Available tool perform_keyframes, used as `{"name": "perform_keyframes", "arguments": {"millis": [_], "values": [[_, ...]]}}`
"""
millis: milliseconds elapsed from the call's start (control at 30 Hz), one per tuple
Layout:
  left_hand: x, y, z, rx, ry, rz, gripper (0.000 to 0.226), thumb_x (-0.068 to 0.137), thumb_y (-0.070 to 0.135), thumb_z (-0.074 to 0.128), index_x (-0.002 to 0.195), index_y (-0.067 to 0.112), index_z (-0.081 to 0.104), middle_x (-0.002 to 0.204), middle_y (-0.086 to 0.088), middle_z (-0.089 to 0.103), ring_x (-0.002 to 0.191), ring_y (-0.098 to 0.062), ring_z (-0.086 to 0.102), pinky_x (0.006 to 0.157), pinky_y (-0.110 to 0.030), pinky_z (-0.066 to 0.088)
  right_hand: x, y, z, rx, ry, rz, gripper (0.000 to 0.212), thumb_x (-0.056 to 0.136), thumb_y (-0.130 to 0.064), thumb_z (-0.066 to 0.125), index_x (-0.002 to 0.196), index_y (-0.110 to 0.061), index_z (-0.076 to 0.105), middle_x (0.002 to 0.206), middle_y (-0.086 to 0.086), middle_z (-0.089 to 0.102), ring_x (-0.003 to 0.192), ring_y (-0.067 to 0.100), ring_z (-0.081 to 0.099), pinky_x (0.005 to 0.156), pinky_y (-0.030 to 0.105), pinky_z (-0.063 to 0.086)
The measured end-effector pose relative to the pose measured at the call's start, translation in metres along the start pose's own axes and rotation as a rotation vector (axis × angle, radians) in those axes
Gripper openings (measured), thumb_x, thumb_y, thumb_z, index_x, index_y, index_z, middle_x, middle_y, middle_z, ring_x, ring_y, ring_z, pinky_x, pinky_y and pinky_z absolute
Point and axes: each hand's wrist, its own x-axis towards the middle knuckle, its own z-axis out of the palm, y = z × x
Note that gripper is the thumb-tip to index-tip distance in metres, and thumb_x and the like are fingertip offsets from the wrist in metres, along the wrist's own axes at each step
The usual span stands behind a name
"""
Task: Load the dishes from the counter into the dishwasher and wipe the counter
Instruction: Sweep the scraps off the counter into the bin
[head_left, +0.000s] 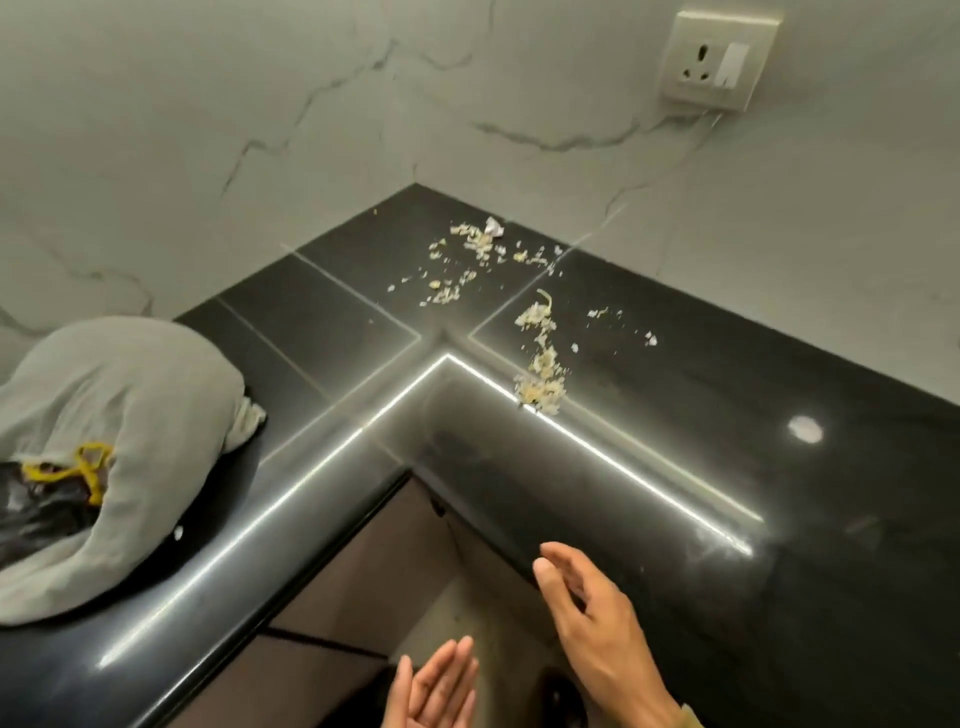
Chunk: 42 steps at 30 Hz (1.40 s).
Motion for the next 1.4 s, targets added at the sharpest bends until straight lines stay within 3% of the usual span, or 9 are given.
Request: {"name": "perform_keyframes", "arguments": {"millis": [267, 400, 467, 533, 633, 767, 900, 1133, 1400], "values": [[0.028, -0.012, 0.086, 0.472, -0.045, 0.210, 0.039, 0.107, 0.022, 0.036, 0.094, 0.002, 0.067, 0.119, -0.014, 0.066, 0.123, -0.031, 0.055, 0.097, -0.039, 0.041, 0.073, 0.015, -0.059, -0.483, -0.017, -0.038, 0.087, 0.092, -0.068, 0.028, 0.156, -0.021, -0.009, 0.163, -0.006, -0.012, 0.147, 0.004, -0.014, 0.121, 0.029, -0.006], [0.035, -0.026, 0.111, 0.724, 0.042, 0.632, 0.026, 0.089, -0.003, 0.066, 0.079, 0.018, 0.077, 0.100, -0.011, 0.076, 0.086, 0.009, 0.067, 0.079, -0.002, 0.046, 0.098, 0.024, -0.056, -0.651, -0.082, -0.015, 0.113, 0.056, -0.086, -0.011, 0.142, -0.015, -0.030, 0.159, 0.002, -0.027, 0.144, 0.013, -0.028, 0.118, 0.036, -0.017], [0.054, -0.027, 0.118, 0.788, 0.063, 0.734, 0.040, 0.086, 0.000, 0.073, 0.079, 0.040, 0.078, 0.110, 0.008, 0.074, 0.102, 0.009, 0.063, 0.091, -0.002, 0.042, 0.113, 0.035, -0.046, -0.695, -0.019, -0.034, 0.120, 0.054, -0.089, -0.016, 0.143, -0.009, -0.022, 0.162, 0.010, -0.016, 0.145, 0.017, -0.027, 0.114, 0.036, -0.023], [0.079, -0.022, 0.122, 0.935, 0.157, 0.913, 0.026, 0.082, 0.042, 0.075, 0.096, 0.063, 0.069, 0.120, 0.035, 0.063, 0.130, 0.000, 0.045, 0.104, -0.002, 0.029, 0.129, 0.044, -0.038, -0.822, -0.043, -0.028, 0.118, 0.074, -0.090, 0.002, 0.150, -0.001, 0.018, 0.158, 0.019, 0.025, 0.150, 0.018, -0.012, 0.115, 0.041, -0.016], [0.092, -0.002, 0.137, 1.136, 0.148, 1.092, 0.096, 0.069, 0.086, 0.047, 0.126, 0.011, 0.067, 0.146, -0.002, 0.045, 0.145, 0.008, 0.010, 0.110, -0.004, 0.014, 0.146, 0.055, -0.016, -0.806, -0.036, -0.009, 0.102, 0.084, -0.081, 0.020, 0.145, 0.000, 0.031, 0.155, 0.017, 0.034, 0.146, 0.023, 0.012, 0.119, 0.048, -0.003], [0.138, 0.026, 0.149, 1.638, 0.244, 1.111, 0.104, 0.077, 0.078, 0.030, 0.150, 0.003, 0.037, 0.163, -0.007, 0.022, 0.150, -0.009, -0.016, 0.117, -0.046, 0.025, 0.164, 0.037, -0.002, -0.822, 0.115, -0.096, 0.098, 0.086, -0.078, 0.021, 0.151, -0.005, 0.015, 0.159, 0.014, 0.016, 0.147, 0.027, 0.016, 0.120, 0.052, 0.003], [0.180, 0.066, 0.157, 1.895, 0.188, 1.141, 0.088, 0.092, 0.074, 0.006, 0.159, 0.017, 0.004, 0.168, -0.001, -0.004, 0.154, -0.016, -0.010, 0.121, -0.031, -0.008, 0.205, 0.023, 0.016, -0.828, 0.216, -0.040, 0.096, 0.088, -0.075, 0.017, 0.147, 0.000, 0.028, 0.156, 0.019, 0.031, 0.144, 0.032, 0.027, 0.113, 0.060, 0.020], [0.224, 0.139, 0.210, 2.018, 0.042, 1.241, 0.088, 0.094, 0.072, 0.020, 0.154, 0.009, 0.030, 0.163, -0.010, 0.027, 0.152, -0.023, 0.015, 0.120, -0.037, 0.008, 0.293, -0.013, 0.032, -0.884, 0.307, -0.011, 0.093, 0.091, -0.070, 0.031, 0.150, 0.002, 0.026, 0.160, 0.020, 0.018, 0.149, 0.032, 0.016, 0.116, 0.063, 0.012], [0.266, 0.197, 0.287, 2.159, -0.130, 1.204, 0.081, 0.099, 0.066, 0.007, 0.158, 0.012, 0.002, 0.167, -0.006, -0.007, 0.151, -0.014, -0.019, 0.122, -0.035, -0.008, 0.382, -0.058, 0.021, -0.872, 0.214, 0.098, 0.094, 0.092, -0.074, 0.014, 0.152, -0.004, -0.006, 0.162, 0.013, -0.009, 0.149, 0.026, -0.015, 0.118, 0.057, -0.007]]}}
